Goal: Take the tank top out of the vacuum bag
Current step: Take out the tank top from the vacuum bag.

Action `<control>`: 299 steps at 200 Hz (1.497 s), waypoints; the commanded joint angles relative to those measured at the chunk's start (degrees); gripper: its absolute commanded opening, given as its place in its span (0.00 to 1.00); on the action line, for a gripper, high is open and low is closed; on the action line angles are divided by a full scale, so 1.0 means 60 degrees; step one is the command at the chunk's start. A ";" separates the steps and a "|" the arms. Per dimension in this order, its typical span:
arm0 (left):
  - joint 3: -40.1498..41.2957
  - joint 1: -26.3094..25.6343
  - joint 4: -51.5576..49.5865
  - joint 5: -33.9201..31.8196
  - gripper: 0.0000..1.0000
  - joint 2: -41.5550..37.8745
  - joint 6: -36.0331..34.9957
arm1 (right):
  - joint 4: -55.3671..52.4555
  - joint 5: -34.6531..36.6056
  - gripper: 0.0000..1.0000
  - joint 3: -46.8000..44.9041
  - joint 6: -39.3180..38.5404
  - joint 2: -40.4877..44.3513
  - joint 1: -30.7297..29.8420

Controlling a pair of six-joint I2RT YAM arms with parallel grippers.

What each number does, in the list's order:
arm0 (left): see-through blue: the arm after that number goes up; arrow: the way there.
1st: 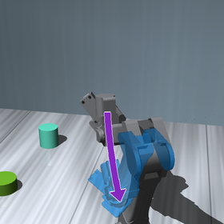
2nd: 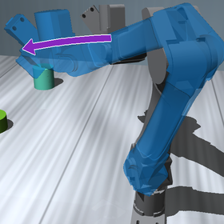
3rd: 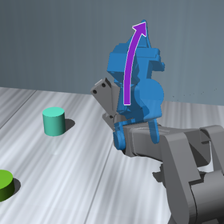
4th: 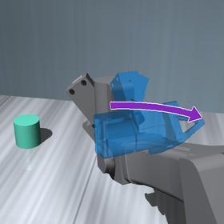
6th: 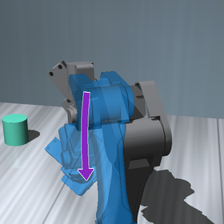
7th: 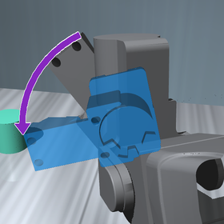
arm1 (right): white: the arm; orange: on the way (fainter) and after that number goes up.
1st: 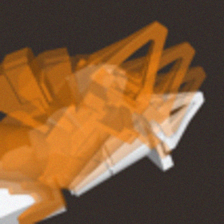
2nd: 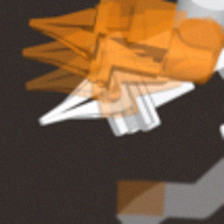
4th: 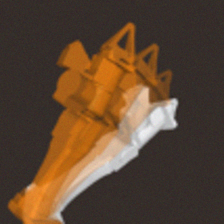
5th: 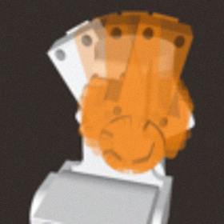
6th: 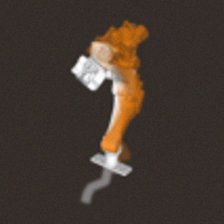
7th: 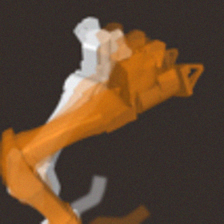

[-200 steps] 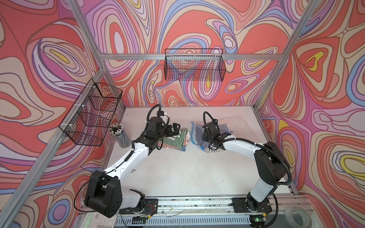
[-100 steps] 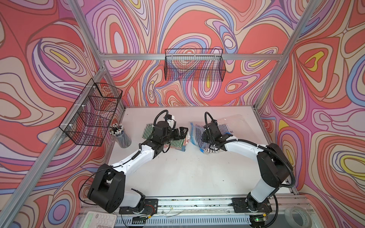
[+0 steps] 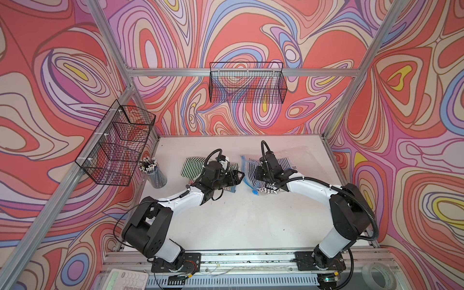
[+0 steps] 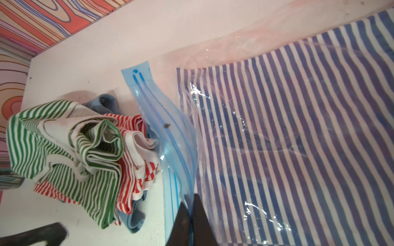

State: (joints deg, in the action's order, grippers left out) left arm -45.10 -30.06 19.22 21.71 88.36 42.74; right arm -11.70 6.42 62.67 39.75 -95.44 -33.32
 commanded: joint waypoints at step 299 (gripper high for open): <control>-0.4112 -0.0545 -0.1109 0.0089 0.57 0.4667 -0.0054 | 0.1251 -0.0593 0.00 -0.1042 0.0906 0.1126 0.0024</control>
State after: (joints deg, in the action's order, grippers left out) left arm -68.01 -32.93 15.77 24.51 115.94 44.53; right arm -4.36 3.18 55.99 44.27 -90.17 -33.28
